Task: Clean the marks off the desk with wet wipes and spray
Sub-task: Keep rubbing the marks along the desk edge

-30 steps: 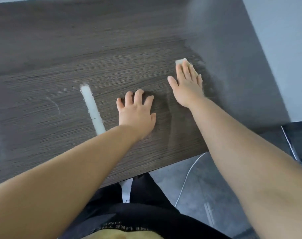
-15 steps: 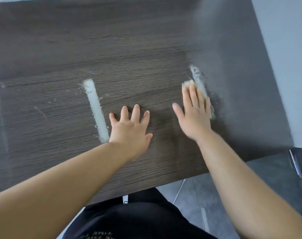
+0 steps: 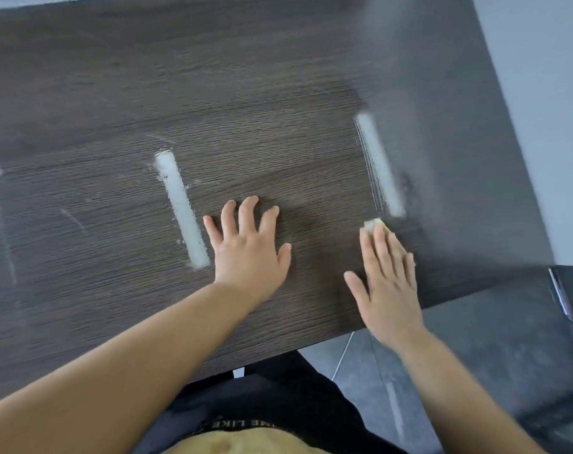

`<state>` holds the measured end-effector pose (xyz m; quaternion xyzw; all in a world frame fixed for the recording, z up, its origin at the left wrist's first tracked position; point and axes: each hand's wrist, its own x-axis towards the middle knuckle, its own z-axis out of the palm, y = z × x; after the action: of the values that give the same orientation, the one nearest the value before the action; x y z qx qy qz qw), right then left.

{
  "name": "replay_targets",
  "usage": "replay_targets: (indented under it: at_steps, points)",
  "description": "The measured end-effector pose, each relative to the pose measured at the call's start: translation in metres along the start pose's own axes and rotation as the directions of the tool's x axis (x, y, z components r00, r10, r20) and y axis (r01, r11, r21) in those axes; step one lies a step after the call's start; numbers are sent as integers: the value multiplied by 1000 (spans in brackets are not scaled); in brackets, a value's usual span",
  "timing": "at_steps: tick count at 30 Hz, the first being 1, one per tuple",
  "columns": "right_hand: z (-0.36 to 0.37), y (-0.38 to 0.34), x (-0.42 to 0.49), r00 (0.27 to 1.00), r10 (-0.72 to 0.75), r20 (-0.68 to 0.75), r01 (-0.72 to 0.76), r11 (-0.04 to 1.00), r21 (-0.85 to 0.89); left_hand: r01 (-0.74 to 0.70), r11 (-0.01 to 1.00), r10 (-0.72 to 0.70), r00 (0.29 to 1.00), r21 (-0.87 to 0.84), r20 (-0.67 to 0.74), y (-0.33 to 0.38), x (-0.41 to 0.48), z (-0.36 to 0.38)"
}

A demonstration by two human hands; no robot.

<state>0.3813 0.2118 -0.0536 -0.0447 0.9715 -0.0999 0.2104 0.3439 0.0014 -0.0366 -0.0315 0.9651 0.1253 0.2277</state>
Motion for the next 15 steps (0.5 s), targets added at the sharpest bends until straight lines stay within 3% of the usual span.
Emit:
replay_targets:
  at_steps: [3, 7, 10, 15]
  points:
    - [-2, 0, 3, 1000, 19, 11, -19, 1000, -11, -57, 998, 57, 998, 12, -25, 10, 0, 4]
    - [-32, -14, 107, 998, 9, -69, -12, 999, -42, -167, 985, 169, 985, 49, -28, 25, 5, 6]
    - [-54, -20, 161, 999, -4, -32, 3, 999, -32, -181, 982, 182, 983, 57, -21, 34, 3, 10]
    - [-37, 16, 98, 999, -25, -22, 25, 1000, 5, -180, 983, 180, 984, 33, -7, 38, -9, 18]
